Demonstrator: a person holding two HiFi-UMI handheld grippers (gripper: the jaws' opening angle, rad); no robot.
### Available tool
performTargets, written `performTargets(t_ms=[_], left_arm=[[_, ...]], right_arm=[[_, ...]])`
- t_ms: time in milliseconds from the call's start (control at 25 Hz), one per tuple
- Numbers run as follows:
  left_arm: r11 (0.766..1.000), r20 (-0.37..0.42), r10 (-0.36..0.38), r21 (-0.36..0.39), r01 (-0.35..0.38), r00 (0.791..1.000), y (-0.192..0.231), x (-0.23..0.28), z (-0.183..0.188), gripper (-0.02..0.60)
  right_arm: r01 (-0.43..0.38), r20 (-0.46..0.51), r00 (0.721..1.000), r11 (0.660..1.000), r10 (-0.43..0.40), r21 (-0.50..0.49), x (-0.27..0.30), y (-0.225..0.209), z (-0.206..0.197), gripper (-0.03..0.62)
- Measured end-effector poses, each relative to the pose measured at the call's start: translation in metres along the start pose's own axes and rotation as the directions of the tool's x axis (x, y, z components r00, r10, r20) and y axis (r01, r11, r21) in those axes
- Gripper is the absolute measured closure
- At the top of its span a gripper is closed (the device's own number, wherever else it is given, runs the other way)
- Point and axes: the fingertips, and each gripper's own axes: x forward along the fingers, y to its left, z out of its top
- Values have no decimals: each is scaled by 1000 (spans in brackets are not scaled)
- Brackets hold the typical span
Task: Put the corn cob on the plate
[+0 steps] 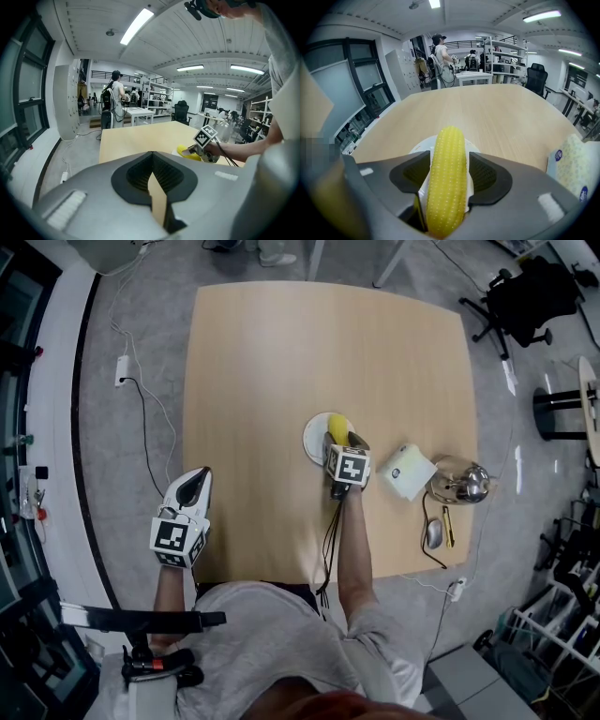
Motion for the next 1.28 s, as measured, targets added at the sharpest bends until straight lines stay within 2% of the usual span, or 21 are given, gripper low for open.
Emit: performTargets(t_ms=[680,960,1280], left_arm=[[1000,86,-18,19,17,996,-8,-21,15,561],[998,117,-33,49,27,993,-14,-37,22,561],[994,163,-90,72,79,982,-32,-56,32,561]], right_arm=[[23,129,991,999,-26,25,-58,0,22,335],[53,202,977,998,-60,42,-100,0,24,345],[78,289,952,993,-100,84,-157,4,16,371]])
